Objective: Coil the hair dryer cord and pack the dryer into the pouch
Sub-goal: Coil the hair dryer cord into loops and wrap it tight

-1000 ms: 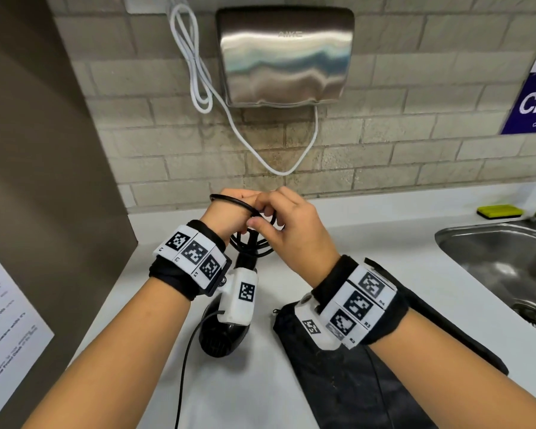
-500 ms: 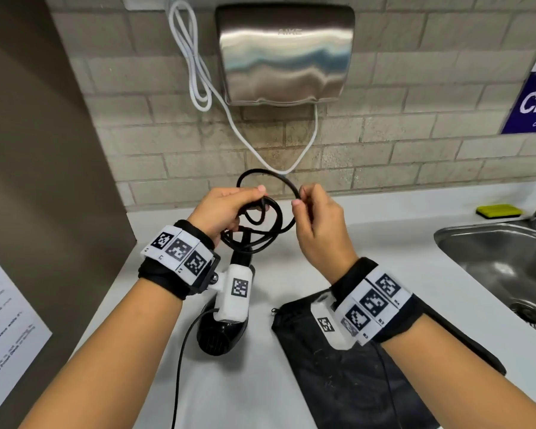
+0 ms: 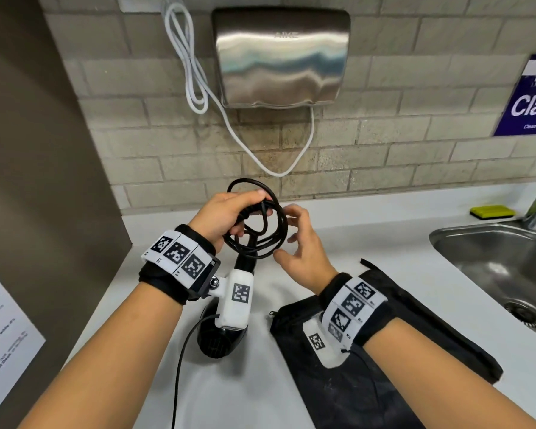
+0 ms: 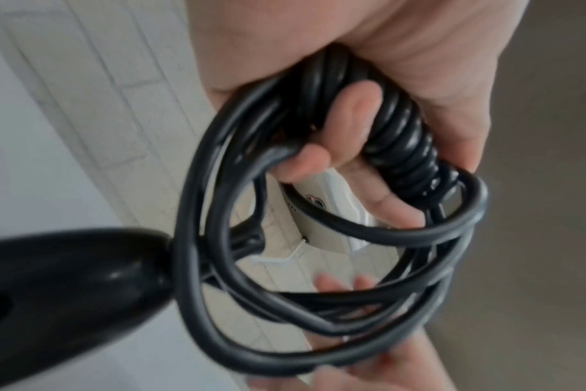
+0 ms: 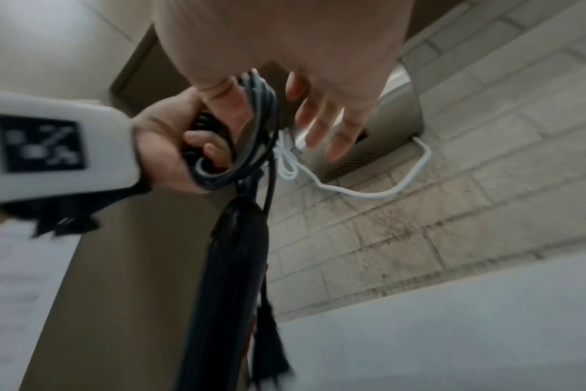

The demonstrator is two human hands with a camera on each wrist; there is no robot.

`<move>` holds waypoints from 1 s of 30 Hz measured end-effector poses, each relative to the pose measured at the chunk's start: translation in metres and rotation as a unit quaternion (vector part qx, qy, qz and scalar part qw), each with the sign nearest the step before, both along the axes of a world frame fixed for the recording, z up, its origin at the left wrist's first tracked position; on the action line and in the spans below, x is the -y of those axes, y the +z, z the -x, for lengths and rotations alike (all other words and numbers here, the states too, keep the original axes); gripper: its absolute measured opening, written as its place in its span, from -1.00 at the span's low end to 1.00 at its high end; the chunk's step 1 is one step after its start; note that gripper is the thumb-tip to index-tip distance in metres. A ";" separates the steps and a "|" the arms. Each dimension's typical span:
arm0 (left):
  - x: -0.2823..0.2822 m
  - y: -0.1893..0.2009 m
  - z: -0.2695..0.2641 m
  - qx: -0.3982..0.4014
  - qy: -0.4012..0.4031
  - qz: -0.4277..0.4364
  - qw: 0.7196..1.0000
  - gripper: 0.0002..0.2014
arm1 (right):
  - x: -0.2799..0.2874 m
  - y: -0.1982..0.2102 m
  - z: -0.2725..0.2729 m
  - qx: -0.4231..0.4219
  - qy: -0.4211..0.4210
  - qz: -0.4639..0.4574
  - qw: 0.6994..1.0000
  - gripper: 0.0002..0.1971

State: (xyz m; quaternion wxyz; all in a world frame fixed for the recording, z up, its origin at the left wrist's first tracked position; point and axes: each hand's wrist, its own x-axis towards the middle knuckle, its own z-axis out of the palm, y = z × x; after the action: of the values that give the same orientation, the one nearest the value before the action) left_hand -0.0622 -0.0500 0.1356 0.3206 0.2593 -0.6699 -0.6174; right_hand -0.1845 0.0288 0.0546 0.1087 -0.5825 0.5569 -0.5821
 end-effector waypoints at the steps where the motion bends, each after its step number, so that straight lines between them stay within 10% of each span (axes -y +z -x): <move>1: -0.002 -0.001 0.001 0.005 -0.013 0.000 1.000 -0.74 | 0.002 0.003 0.001 0.034 0.056 -0.028 0.997 -0.44; 5: 0.001 -0.003 0.004 0.011 -0.027 -0.006 1.000 -0.78 | 0.006 0.010 0.003 0.151 0.217 -0.087 0.961 -0.43; 14: 0.007 -0.002 0.003 0.014 -0.024 -0.007 1.000 -0.79 | 0.010 0.002 0.024 0.110 0.218 -0.140 0.960 -0.54; 24: 0.008 0.003 -0.001 0.071 0.002 0.036 0.997 -0.80 | 0.017 -0.010 0.062 0.184 -0.131 -0.050 0.973 -0.79; 30: 0.014 0.008 -0.009 0.050 0.038 0.027 0.998 -0.78 | 0.016 -0.021 0.068 0.236 -0.180 -0.081 0.951 -0.82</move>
State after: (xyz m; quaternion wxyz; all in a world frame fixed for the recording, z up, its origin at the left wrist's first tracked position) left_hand -0.0533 -0.0637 0.1432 0.3164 0.3066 -0.6911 -0.5730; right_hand -0.2530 0.0130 0.0333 0.1773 -0.3078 0.6559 -0.6661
